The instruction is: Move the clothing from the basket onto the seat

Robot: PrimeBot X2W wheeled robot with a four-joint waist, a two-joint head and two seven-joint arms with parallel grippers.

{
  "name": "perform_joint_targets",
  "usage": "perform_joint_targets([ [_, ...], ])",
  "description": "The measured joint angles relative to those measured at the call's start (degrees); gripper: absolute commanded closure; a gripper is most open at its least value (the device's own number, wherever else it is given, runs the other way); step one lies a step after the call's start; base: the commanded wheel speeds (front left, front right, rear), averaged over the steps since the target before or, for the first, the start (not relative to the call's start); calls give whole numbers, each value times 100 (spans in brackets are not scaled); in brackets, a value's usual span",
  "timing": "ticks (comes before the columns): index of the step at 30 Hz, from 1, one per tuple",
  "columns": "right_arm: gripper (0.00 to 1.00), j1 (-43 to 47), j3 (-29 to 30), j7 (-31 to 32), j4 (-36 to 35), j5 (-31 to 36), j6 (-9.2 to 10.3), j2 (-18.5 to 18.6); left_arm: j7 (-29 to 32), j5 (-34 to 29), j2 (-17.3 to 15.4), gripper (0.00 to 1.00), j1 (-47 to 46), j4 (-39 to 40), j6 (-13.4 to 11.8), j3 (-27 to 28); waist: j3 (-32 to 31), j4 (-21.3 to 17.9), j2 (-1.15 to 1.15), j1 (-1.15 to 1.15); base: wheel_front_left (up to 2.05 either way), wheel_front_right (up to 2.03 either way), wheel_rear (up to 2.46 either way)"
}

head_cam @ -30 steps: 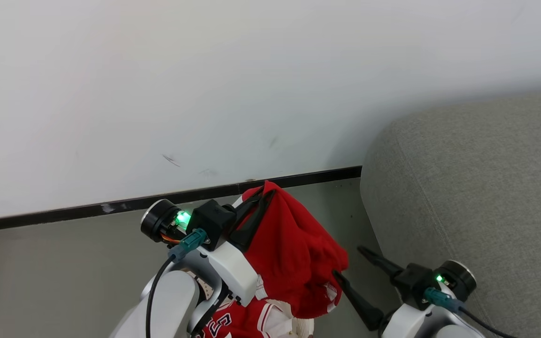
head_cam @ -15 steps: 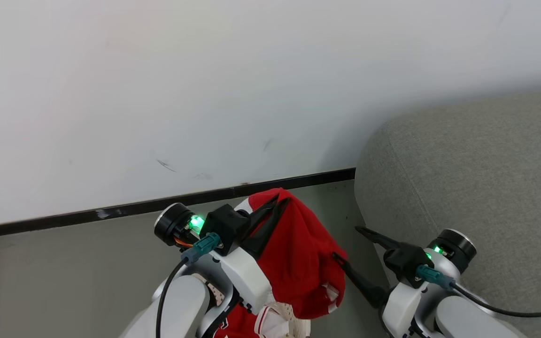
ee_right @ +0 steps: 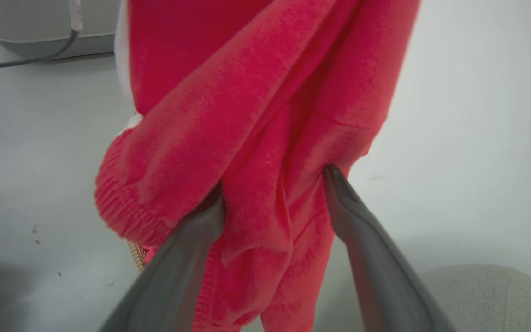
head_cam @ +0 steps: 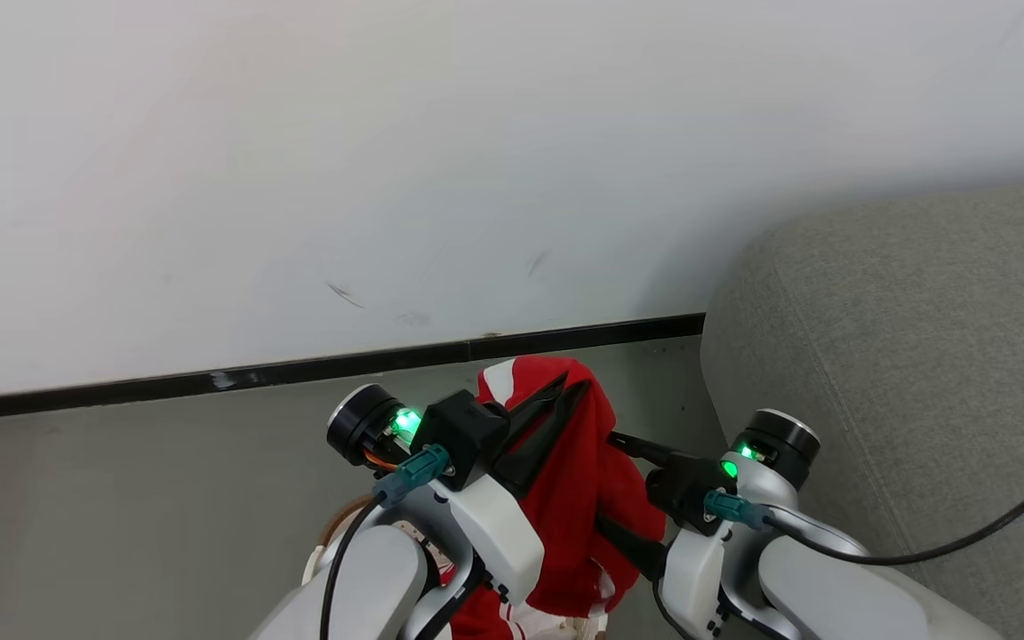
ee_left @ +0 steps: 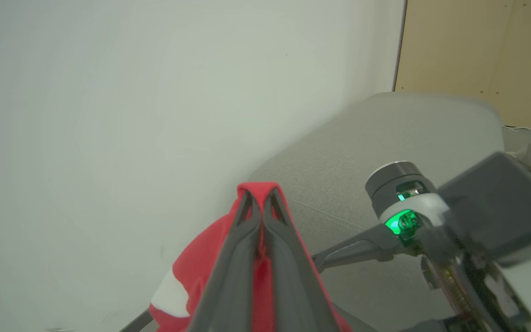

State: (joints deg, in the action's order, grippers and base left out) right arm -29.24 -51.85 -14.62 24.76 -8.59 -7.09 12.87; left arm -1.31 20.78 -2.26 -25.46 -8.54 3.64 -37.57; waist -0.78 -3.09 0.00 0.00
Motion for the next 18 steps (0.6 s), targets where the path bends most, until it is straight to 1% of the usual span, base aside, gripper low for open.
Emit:
perform_joint_targets([
  [1, 4, -65, -55, 0, 13, -33, 0, -18, 3, 1, 0, 100, -1, 4, -19, -19, 8, 21, 0, 0, 0, 0, 0],
  [3, 44, -168, -93, 0, 27, -114, 0, -40, 9, 22, -1, 100, -5, 9, -59, -40, 24, 59, 0, 0, 0, 0, 0],
  [4, 58, -215, -94, 0, 30, -152, 0, -42, 9, 41, -1, 100, -9, 10, -88, -44, 33, 76, 0, 0, 0, 0, 0],
  [5, 75, -266, -109, 0, 41, -156, 0, -40, 9, 43, -1, 100, -12, 10, -120, -44, 42, 91, 0, 0, 0, 0, 0],
  [6, 100, -306, -110, 0, 45, -171, 0, -38, 9, 43, -1, 100, -13, 10, -141, -46, 50, 105, 0, 0, 0, 0, 0],
  [12, 100, -397, -62, 0, 13, -364, 0, -2, -29, 74, -1, 100, -36, -78, -309, 48, 104, 113, 0, 0, 0, 0, 0],
  [17, 100, -393, 166, 0, 5, -504, 0, 254, -110, 77, -1, 100, -44, -232, -392, 96, 124, 38, 0, 0, 0, 0, 0],
  [18, 100, -388, 232, 0, -4, -513, 0, 305, -165, 94, -1, 69, -44, -237, -404, 100, 127, 18, 0, 0, 0, 0, 0],
])
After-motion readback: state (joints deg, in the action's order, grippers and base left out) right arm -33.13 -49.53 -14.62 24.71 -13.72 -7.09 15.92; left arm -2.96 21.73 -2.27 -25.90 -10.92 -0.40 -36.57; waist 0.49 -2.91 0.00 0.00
